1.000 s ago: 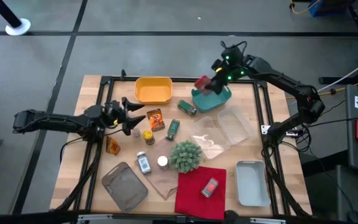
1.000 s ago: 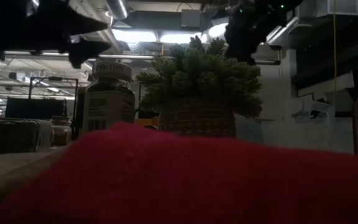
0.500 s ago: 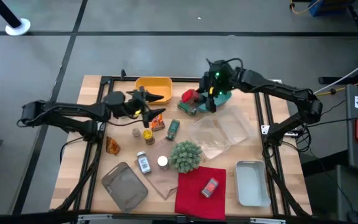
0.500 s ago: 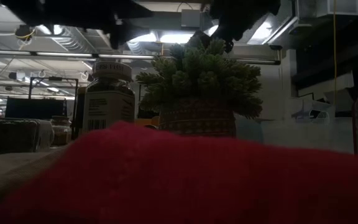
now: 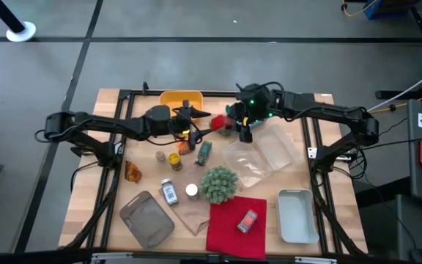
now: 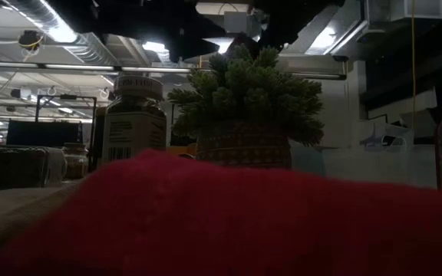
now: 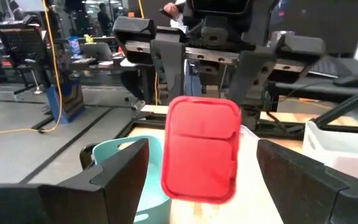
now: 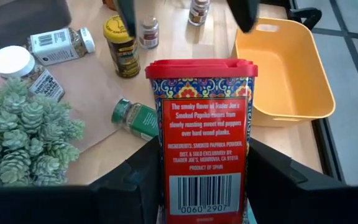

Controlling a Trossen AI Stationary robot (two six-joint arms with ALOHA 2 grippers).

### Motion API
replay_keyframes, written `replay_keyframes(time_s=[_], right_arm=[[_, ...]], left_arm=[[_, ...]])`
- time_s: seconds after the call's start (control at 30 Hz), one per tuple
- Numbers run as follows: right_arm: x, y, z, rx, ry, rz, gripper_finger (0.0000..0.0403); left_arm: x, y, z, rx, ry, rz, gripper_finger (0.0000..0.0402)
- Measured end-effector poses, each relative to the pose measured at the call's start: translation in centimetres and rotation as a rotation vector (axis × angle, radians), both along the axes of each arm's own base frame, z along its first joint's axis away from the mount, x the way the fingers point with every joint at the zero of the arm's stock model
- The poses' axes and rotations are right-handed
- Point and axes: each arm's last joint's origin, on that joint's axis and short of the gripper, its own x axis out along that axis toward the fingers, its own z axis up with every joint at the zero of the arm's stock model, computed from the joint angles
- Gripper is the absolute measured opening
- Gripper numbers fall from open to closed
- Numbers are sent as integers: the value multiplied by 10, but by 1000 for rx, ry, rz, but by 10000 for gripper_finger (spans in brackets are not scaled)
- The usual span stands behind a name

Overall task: Sort spices by type
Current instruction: Put the top red seasoning can into the left transparent bin

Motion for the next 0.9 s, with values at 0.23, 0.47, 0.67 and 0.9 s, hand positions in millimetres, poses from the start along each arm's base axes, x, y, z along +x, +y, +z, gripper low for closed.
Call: replay_keyframes(time_s=[0.23,0.47,0.67,0.9], right_arm=[[0,0,0,3,-1,-3,179],[1,0,1,1,-20,-3,179],[2,1,3,22,-41,24,179],[3,2,3,34,-46,45,179]], left_arm=[[3,-5,0,8,1,-18,285],[5,-6,-1,5,1,-22,285],[4,-5,0,27,3,-20,285],[4,-5,0,28,3,-18,285]])
